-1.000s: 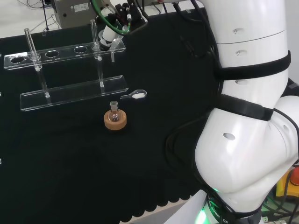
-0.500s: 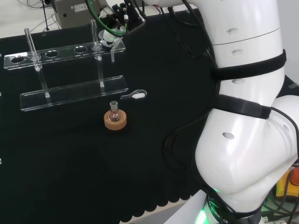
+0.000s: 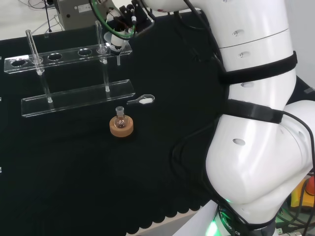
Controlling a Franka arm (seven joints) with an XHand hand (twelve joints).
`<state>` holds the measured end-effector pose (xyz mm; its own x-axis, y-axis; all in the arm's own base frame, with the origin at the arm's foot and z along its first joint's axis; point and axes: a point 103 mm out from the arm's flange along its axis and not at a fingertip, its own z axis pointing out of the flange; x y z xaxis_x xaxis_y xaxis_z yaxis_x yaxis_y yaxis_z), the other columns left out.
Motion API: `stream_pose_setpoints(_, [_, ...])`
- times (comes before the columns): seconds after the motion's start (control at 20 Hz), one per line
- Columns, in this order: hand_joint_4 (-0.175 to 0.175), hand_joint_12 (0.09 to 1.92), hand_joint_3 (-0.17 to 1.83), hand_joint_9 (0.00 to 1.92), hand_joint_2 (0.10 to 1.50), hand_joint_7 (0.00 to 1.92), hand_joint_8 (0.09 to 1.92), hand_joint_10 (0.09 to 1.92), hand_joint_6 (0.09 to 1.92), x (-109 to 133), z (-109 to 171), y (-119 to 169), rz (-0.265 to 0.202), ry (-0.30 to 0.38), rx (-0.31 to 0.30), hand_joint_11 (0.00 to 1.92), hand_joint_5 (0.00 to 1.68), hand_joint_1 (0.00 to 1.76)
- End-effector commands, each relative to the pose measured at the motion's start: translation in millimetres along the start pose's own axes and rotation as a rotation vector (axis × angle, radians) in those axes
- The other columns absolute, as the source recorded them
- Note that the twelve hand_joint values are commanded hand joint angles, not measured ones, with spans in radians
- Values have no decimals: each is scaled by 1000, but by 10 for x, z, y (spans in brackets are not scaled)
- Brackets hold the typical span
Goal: Pick up the funnel from the transparent funnel stand.
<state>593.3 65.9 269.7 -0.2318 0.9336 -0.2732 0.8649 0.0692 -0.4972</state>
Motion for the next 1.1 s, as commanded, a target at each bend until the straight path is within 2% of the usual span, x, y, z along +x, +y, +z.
stream_pose_setpoints(0.05, [36, 1403, 582, 389, 619, 77, 674, 762, 87, 1, 13, 13, 1, -33, -5, 447, 216, 721])
stream_pose_setpoints(0.3, [32, 1361, 638, 655, 619, 275, 630, 583, 87, 9, -66, -46, 28, -101, -106, 498, 367, 775])
stream_pose_setpoints(0.45, [24, 1320, 658, 823, 637, 466, 597, 511, 87, -11, -203, -133, 64, -156, -179, 545, 553, 824])
stream_pose_setpoints(0.55, [22, 1299, 669, 904, 648, 549, 583, 479, 117, -31, -326, -202, 82, -196, -198, 575, 653, 844])
stream_pose_setpoints(0.7, [22, 1284, 678, 956, 657, 597, 574, 459, 155, -88, -508, -323, 106, -212, -218, 598, 724, 858])
stream_pose_setpoints(0.95, [21, 1270, 691, 983, 659, 617, 562, 435, 197, -213, -836, -629, 141, -205, -242, 611, 740, 861])
stream_pose_setpoints(1.1, [20, 1267, 696, 989, 658, 615, 555, 422, 218, -229, -922, -808, 156, -204, -254, 609, 736, 861])
